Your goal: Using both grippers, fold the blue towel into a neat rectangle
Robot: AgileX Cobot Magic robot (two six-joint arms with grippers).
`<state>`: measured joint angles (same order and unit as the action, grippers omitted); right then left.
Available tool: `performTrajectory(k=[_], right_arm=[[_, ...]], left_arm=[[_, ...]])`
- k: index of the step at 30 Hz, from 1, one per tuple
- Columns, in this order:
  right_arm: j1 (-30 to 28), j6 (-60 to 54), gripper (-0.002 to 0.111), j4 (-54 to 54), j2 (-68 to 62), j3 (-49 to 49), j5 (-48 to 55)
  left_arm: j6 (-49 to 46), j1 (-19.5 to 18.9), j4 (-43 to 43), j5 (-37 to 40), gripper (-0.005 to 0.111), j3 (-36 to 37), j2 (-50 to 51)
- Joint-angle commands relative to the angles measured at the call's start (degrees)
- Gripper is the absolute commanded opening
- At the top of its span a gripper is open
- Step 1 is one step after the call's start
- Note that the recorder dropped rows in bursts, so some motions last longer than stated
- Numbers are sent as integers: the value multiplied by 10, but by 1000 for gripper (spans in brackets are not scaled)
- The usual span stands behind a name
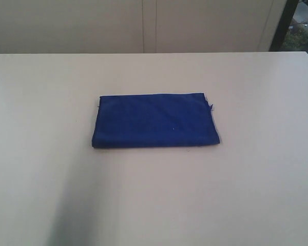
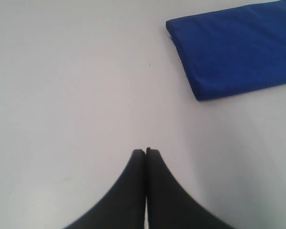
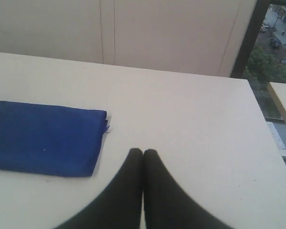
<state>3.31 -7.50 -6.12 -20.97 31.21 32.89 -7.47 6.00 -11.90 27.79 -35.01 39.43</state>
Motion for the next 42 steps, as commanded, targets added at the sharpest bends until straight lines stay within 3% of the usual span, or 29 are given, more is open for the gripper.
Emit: performTrajectory(k=[1,12,28,42], right_arm=[[-5,1,0,4,5,-4,-6],[-5,1,0,4,8,-5,-5],[-5,52,0,14,125,-7,1],[-5,52,0,22,210,-195,-38]], left_arm=[[-1,-2,0,6,0,4,-5],[-1,-2,0,6,0,4,-5],[-1,-2,0,6,0,4,-5],[-2,-2,0,6,0,4,-5]])
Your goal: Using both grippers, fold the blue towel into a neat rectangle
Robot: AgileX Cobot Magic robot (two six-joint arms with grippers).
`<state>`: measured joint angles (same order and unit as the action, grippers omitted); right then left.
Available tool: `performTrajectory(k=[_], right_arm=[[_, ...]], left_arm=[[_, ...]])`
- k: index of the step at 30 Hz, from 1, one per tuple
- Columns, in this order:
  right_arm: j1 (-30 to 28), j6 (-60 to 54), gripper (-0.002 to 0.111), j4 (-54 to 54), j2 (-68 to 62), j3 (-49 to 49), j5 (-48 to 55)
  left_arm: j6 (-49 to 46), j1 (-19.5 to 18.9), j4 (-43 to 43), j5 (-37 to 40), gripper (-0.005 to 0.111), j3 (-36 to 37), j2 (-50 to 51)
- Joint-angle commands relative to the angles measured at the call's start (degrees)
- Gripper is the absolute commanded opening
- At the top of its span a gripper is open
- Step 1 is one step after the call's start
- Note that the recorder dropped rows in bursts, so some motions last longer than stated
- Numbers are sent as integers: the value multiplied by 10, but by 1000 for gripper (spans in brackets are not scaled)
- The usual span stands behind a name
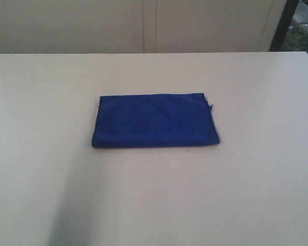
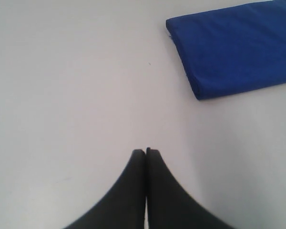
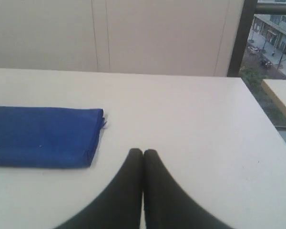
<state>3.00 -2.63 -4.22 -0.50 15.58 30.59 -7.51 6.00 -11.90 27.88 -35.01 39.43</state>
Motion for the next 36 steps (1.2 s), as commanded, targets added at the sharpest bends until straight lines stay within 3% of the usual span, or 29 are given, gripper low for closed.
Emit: performTrajectory(k=[1,5,13,36], right_arm=[[-1,3,0,3,5,-48,-15],[-1,3,0,3,5,-82,-76],[-1,3,0,3,5,-153,-92],[-1,3,0,4,5,-156,-106]], left_arm=[[-2,-2,0,5,0,4,-6],[-2,-2,0,0,0,4,-7],[-2,-2,0,-1,0,4,-7],[-2,-2,0,-1,0,4,-7]])
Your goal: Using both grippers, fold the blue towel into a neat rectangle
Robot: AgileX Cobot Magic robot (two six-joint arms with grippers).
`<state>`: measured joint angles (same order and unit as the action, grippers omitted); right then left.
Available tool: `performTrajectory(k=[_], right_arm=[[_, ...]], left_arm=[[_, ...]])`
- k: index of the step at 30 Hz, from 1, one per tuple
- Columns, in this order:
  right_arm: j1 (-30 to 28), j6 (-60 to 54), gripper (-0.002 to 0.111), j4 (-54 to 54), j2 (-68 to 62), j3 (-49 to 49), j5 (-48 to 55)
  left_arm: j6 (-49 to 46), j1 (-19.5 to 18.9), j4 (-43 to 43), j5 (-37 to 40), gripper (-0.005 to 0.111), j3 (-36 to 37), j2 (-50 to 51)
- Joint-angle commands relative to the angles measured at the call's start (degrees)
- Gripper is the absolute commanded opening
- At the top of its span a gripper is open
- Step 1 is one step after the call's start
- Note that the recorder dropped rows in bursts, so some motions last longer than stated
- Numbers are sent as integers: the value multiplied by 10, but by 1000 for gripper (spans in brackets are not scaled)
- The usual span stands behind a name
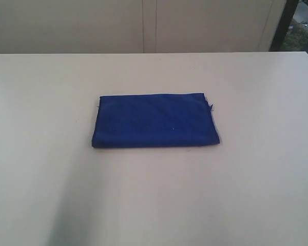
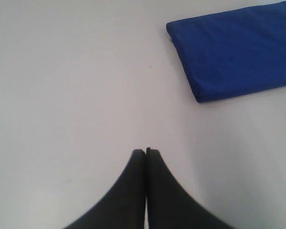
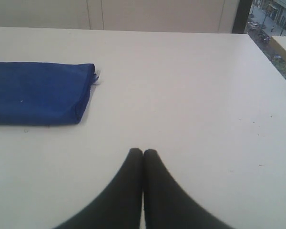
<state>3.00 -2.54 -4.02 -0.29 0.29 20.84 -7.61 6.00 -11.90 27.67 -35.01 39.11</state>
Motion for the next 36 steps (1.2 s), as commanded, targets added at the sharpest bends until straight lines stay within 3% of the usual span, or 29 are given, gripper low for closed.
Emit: performTrajectory(k=[1,10,17,27,36], right_arm=[[-1,2,0,2,3,-3,-8],[-1,2,0,2,3,-3,-8],[-1,2,0,2,3,-3,-8],[-1,2,0,2,3,-3,-8],[-1,2,0,2,3,-3,-8]], left_arm=[[-1,-2,0,2,0,4,-4],[0,-14,9,24,0,16,-101],[1,-14,38,11,0,128,-235],[-1,-14,39,-74,0,303,-389],[-1,-14,39,-85,0,350,-391]])
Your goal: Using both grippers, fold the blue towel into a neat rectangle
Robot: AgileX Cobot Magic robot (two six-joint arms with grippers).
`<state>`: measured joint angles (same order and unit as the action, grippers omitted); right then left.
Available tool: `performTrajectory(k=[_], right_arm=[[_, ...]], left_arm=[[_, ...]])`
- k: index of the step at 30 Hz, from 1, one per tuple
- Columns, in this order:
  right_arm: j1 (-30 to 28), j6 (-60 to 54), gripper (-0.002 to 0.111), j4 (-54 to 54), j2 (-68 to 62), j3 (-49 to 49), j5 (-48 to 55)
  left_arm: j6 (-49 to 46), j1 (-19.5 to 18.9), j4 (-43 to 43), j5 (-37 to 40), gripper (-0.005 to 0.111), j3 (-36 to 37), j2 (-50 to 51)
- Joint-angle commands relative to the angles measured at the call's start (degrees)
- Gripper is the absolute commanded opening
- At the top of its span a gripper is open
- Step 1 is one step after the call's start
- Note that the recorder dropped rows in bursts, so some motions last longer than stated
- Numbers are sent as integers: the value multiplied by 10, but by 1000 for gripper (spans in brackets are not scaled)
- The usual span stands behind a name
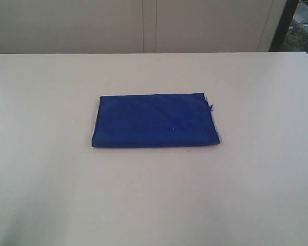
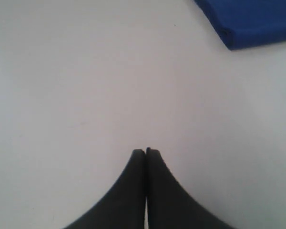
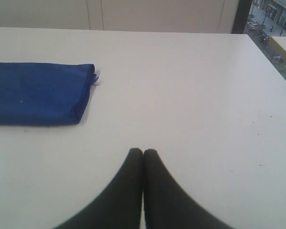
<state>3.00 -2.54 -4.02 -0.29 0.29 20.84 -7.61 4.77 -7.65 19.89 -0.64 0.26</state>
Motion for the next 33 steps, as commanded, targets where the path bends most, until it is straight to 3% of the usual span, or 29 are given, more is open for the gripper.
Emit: performTrajectory(k=[1,17,33], right_arm=[[-1,2,0,2,3,-3,-8],[-1,2,0,2,3,-3,-8],[-1,2,0,2,3,-3,-8]], left_arm=[[-1,-1,-3,-7,0,6,-3],[102,-1,18,-9,0,6,-3],[103,-1,18,-9,0,6,-3]])
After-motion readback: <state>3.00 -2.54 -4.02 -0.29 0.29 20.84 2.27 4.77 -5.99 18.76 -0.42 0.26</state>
